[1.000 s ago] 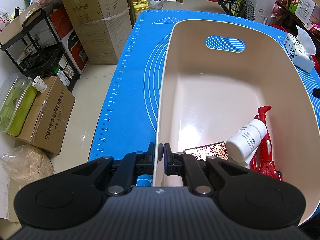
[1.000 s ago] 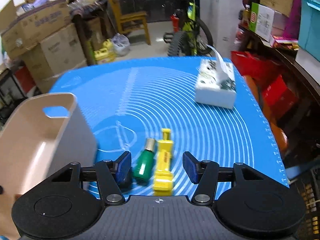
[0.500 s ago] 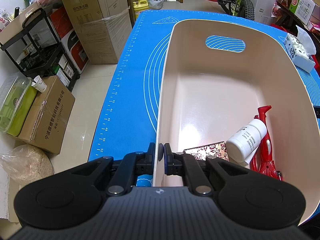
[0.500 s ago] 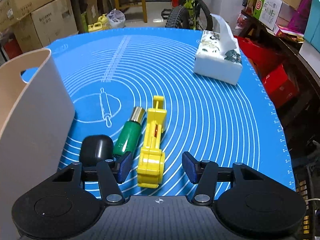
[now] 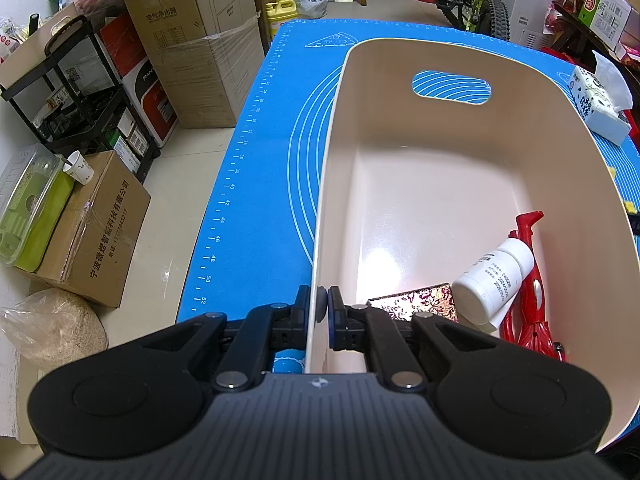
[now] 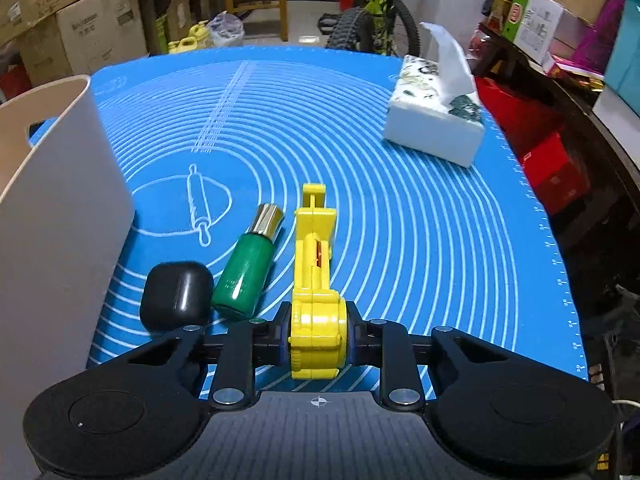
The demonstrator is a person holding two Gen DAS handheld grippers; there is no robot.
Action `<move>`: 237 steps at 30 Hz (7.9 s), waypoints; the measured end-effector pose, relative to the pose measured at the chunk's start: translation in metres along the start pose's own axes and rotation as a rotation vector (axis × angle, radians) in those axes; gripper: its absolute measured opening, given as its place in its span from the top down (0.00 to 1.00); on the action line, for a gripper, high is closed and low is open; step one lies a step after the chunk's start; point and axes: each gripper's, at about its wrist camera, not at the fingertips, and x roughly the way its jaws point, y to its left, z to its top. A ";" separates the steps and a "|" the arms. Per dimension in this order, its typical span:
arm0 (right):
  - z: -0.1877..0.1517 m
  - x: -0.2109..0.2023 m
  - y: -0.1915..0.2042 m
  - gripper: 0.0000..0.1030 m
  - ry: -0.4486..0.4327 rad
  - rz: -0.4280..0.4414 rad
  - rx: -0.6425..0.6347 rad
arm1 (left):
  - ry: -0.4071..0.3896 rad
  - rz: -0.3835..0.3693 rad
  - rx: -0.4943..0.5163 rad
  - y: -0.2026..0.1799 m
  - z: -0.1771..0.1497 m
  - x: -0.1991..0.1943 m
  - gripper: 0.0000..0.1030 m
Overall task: Organize rigid objects
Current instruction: 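Grasp the yellow toy with the right tool, then carry the yellow toy into the basket and release it with the right tool, then grasp the green bottle with the right tool, then carry the green bottle into the basket and release it with the right tool, then grasp the black earbud case with the right tool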
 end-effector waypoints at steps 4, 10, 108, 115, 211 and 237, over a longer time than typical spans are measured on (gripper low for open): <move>0.006 -0.018 -0.003 0.67 -0.058 0.005 0.022 | 0.000 0.000 0.000 0.000 0.000 0.000 0.90; 0.016 -0.060 -0.002 0.67 -0.156 0.031 0.059 | 0.000 0.001 0.001 0.000 0.000 0.000 0.90; 0.024 0.026 0.026 0.64 -0.015 0.058 -0.029 | 0.004 0.018 0.012 -0.004 0.002 0.001 0.89; 0.021 0.023 0.024 0.67 -0.018 0.054 -0.016 | 0.004 0.020 0.013 -0.004 0.002 0.001 0.89; 0.026 -0.042 0.027 0.42 -0.105 0.173 -0.026 | 0.002 0.023 0.013 -0.004 0.003 0.001 0.89; 0.000 0.009 0.065 0.52 -0.036 0.174 -0.146 | 0.002 0.023 0.012 -0.004 0.003 0.001 0.89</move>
